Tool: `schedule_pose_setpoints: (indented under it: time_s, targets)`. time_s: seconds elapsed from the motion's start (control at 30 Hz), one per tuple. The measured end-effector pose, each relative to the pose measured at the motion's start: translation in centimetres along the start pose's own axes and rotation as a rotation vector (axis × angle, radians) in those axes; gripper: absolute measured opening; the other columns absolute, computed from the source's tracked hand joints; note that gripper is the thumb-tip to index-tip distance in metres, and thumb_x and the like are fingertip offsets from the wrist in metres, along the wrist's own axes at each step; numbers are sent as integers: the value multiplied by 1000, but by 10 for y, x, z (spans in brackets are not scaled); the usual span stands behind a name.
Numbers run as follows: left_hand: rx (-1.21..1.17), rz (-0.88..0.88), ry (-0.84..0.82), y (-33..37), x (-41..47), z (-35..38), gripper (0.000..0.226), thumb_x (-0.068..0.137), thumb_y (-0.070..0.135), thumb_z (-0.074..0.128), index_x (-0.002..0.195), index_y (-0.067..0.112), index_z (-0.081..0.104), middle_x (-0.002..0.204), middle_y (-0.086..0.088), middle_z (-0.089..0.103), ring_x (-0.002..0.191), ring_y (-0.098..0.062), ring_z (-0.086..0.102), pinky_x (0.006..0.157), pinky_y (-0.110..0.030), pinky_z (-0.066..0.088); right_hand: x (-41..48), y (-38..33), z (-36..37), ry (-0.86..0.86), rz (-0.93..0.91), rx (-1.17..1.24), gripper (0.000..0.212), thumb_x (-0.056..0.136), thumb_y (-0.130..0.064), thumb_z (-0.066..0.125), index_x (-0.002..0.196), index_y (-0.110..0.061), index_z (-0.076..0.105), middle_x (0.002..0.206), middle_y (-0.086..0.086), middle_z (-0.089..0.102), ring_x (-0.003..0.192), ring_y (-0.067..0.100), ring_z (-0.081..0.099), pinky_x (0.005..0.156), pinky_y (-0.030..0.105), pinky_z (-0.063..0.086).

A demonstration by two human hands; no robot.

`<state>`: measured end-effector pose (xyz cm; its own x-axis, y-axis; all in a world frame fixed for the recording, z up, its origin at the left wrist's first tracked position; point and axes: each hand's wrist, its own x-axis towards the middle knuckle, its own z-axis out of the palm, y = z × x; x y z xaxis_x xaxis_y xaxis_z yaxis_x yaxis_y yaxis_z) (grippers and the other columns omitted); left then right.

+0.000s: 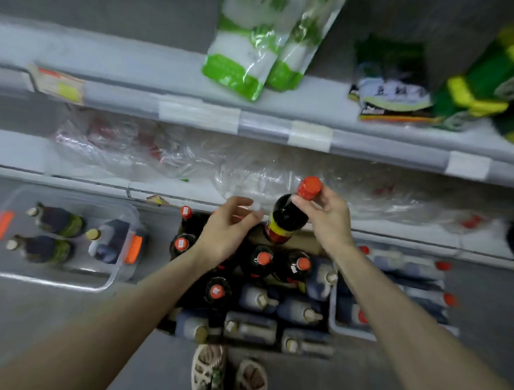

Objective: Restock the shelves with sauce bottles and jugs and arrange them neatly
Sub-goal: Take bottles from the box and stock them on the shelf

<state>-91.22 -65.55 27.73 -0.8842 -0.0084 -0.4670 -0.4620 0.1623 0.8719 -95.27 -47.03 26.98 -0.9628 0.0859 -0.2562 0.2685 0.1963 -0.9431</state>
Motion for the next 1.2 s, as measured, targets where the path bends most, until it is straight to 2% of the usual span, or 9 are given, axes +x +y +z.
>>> schedule_pose_setpoints:
  time_s: [0.17,0.3,0.43,0.6,0.73,0.87,0.97,1.07,1.2]
  targets:
    - [5,109,-72,114,-68,-10,40,88,31,67,123,20,52,102,2,62,95,-15,61,81,-29,49,-44,-139,-38,-18,-123,22,20,82,-4,73,95,-17,66,86,-11,68,74,-9,61,79,11,46]
    - [36,216,-108,207,-119,-20,70,62,50,72,123,27,48,110,5,60,97,-7,60,74,-19,46,-82,-258,-69,-13,-274,5,14,83,-10,73,87,-22,65,79,-10,67,68,-7,59,71,11,46]
    - [113,380,-134,307,-167,-22,96,42,62,75,128,31,44,116,14,56,108,-3,55,85,-19,45,-120,-383,-100,38,-445,-37,12,80,-22,77,76,-25,66,69,-9,64,65,5,55,68,27,47]
    - [152,593,-153,425,-233,-25,82,54,35,87,124,31,44,117,17,56,112,-5,56,84,-15,45,-177,-525,-140,75,-662,-105,16,75,-39,75,77,-24,69,72,-3,68,81,30,67,80,57,53]
    - [165,767,-102,503,-282,-31,66,65,12,88,112,34,47,105,20,60,91,17,57,76,-6,44,-218,-616,-163,106,-817,-134,25,75,-48,73,82,-23,71,81,5,72,85,30,68,79,57,53]
    - [199,881,12,557,-320,-48,73,51,36,92,115,24,58,108,8,69,100,-3,64,92,-35,52,-253,-679,-177,114,-960,-120,23,77,-47,72,78,-25,71,79,4,71,75,17,62,81,49,52]
    - [191,947,65,585,-342,-55,78,44,44,89,114,21,62,105,5,72,98,-8,67,93,-40,53,-271,-709,-186,86,-1031,-120,21,86,-37,70,87,-16,69,89,11,71,78,13,62,80,40,51]
    - [192,987,90,606,-357,-59,68,51,34,91,111,20,63,101,4,73,94,-9,69,91,-41,54,-278,-730,-194,6,-1042,-187,20,86,-36,70,98,-22,64,101,11,69,91,19,65,82,30,51]
    - [172,1025,89,630,-372,-68,58,58,22,91,110,17,64,99,1,73,93,-12,70,90,-41,54,-280,-749,-195,-89,-1029,-247,26,85,-38,70,100,-19,60,97,6,68,86,17,66,77,35,55]
